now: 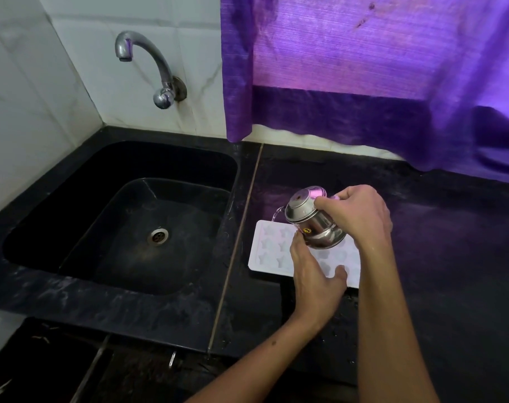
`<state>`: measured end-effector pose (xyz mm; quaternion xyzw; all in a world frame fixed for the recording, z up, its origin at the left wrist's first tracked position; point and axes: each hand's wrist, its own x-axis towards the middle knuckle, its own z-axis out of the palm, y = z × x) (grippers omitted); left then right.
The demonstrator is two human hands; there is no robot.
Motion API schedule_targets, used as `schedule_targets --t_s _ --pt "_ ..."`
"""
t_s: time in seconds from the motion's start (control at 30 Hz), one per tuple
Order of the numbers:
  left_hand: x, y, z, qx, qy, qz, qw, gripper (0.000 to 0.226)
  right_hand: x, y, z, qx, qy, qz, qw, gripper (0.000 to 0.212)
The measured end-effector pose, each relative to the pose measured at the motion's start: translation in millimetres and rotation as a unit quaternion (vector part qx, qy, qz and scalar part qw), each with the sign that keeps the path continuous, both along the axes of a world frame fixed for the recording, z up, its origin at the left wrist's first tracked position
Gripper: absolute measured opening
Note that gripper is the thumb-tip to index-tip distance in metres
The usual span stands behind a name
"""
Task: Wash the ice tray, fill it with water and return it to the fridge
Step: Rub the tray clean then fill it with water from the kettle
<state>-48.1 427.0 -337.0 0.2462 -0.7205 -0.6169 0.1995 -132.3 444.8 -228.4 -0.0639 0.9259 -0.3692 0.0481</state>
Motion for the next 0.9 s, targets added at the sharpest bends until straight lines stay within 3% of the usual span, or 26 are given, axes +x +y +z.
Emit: schedule_targets --t_s 0.17,0.53,0.7,0.9 --pt "0 2 1 -0.004 0.003 0.013 1.0 0.093 1 6 -2 -0.036 -0.015 -0.009 0.999 0.021" --pt "-4 34 9 -0.058 0.043 0.005 0.997 0.092 -5 59 -13 -0.238 -0.091 -0.078 0.964 0.024" --pt "-10 62 4 -0.052 0.036 -0.025 0.998 0.089 -6 99 -19 -0.237 -0.076 -0.107 0.963 0.024" --pt "-13 96 -9 -0.024 0.025 -0.077 0.996 0.081 -9 142 -25 -0.156 -0.042 -0.14 0.977 0.028"
